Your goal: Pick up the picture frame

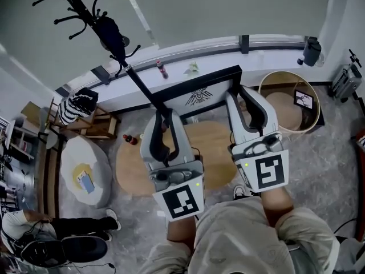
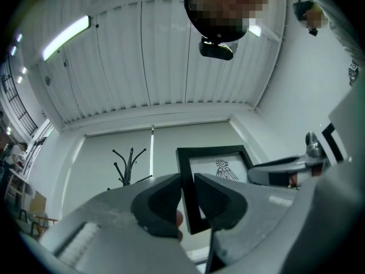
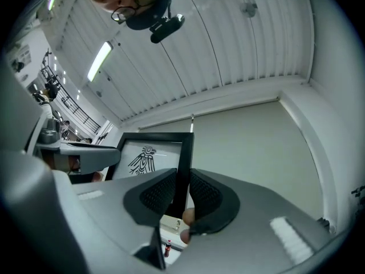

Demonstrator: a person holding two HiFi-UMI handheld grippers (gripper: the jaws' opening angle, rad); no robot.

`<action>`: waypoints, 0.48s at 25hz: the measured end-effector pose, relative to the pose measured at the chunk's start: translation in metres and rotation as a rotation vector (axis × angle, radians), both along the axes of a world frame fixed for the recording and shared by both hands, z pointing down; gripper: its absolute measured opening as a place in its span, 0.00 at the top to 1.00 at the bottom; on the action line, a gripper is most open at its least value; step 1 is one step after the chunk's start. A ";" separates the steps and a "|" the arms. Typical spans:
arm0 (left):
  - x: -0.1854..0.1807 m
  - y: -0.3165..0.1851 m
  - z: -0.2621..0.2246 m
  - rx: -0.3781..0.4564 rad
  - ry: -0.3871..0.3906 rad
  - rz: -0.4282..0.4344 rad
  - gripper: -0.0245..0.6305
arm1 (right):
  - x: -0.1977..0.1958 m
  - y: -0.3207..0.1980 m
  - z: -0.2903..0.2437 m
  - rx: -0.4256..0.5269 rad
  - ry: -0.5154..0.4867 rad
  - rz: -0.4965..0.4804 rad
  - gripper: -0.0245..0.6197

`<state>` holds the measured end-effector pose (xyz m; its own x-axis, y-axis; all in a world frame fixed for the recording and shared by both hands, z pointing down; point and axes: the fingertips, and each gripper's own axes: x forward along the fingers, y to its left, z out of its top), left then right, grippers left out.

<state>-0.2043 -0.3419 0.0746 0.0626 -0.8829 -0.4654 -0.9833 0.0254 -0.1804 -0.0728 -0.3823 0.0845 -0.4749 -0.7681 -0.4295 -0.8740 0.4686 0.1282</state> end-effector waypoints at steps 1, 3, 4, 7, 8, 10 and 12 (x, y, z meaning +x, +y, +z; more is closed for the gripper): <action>0.001 0.002 -0.003 0.013 0.002 0.003 0.84 | 0.001 0.002 -0.004 0.015 0.000 0.004 0.85; 0.003 0.005 -0.008 0.036 0.002 0.010 0.84 | 0.003 0.006 -0.009 0.039 0.000 0.012 0.85; 0.004 0.006 -0.010 0.045 0.001 0.015 0.84 | 0.004 0.008 -0.012 0.047 -0.001 0.015 0.85; 0.008 0.008 -0.013 0.059 0.000 0.020 0.84 | 0.009 0.010 -0.015 0.050 -0.012 0.010 0.85; 0.012 0.009 -0.014 0.062 0.000 0.021 0.84 | 0.013 0.011 -0.015 0.050 -0.017 0.008 0.85; 0.023 0.010 -0.015 0.070 -0.003 0.024 0.84 | 0.024 0.011 -0.017 0.050 -0.025 0.007 0.85; 0.031 0.010 -0.016 0.076 -0.005 0.031 0.84 | 0.031 0.012 -0.017 0.050 -0.030 0.010 0.85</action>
